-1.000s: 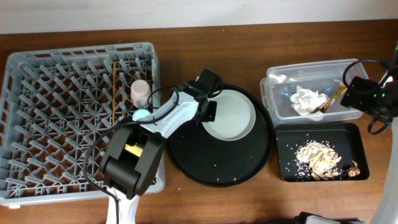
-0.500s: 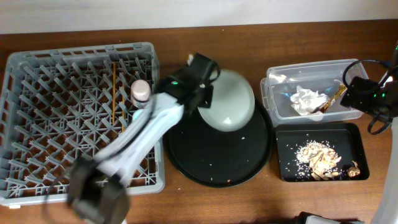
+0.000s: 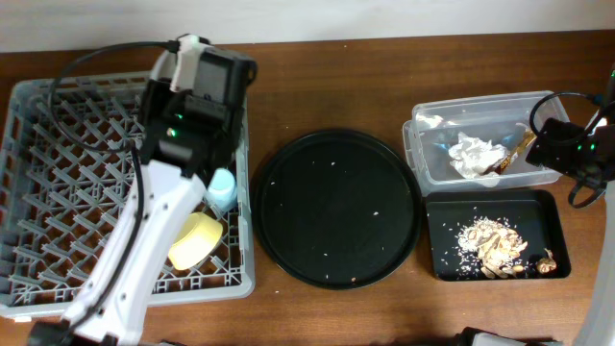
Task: Sort waste into correct bins and load items into the dishwasher rack
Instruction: 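Stand the white plate upright in the rear of the rack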
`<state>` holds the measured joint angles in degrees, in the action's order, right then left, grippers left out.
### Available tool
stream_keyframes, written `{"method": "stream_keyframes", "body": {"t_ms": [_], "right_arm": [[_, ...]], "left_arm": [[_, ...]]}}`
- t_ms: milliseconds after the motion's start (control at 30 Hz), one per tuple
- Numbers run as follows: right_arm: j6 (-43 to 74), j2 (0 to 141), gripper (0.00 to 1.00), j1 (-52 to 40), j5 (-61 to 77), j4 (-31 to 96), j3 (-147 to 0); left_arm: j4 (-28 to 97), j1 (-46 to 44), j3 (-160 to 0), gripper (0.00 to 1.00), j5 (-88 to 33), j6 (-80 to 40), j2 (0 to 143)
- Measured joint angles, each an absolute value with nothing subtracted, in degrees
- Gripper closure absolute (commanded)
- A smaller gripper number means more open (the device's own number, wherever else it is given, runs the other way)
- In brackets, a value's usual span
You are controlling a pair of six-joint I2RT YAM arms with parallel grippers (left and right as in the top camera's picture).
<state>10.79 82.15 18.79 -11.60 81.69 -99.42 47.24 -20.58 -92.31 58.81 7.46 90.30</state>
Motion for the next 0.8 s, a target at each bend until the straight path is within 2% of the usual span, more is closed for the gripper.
{"method": "stream_keyframes", "body": {"t_ms": [267,567,600,633,700,767,800], "right_arm": [[10.8,82.1,0.01,18.8,-11.6,81.7,-99.4],[10.8,82.1,0.01,18.8,-11.6,81.7,-99.4],[10.7,82.1,0.01,18.8,-11.6,81.7,-99.4],[10.8,82.1,0.01,18.8,-11.6,81.7,-99.4],[10.8,82.1,0.01,18.8,-11.6,81.7,-99.4],[10.8,82.1,0.01,18.8,-11.6,81.7,-99.4],[10.8,82.1,0.01,18.8,-11.6,81.7,-99.4]], "left_arm": [[46.4,-10.5,-92.1,1.0,60.5,10.2,99.3],[44.5,-7.5,-92.0,0.99,58.9,10.5,105.2],[44.4,-7.5,-92.0,0.95,58.9,10.5,105.6],[44.3,-7.5,-92.1,0.76,58.7,10.5,106.1],[44.1,-7.5,-92.0,0.55,58.5,10.8,106.7],[43.7,-7.4,-92.0,0.26,58.5,10.8,107.0],[43.7,-7.4,-92.0,0.16,58.5,10.9,107.0]]}}
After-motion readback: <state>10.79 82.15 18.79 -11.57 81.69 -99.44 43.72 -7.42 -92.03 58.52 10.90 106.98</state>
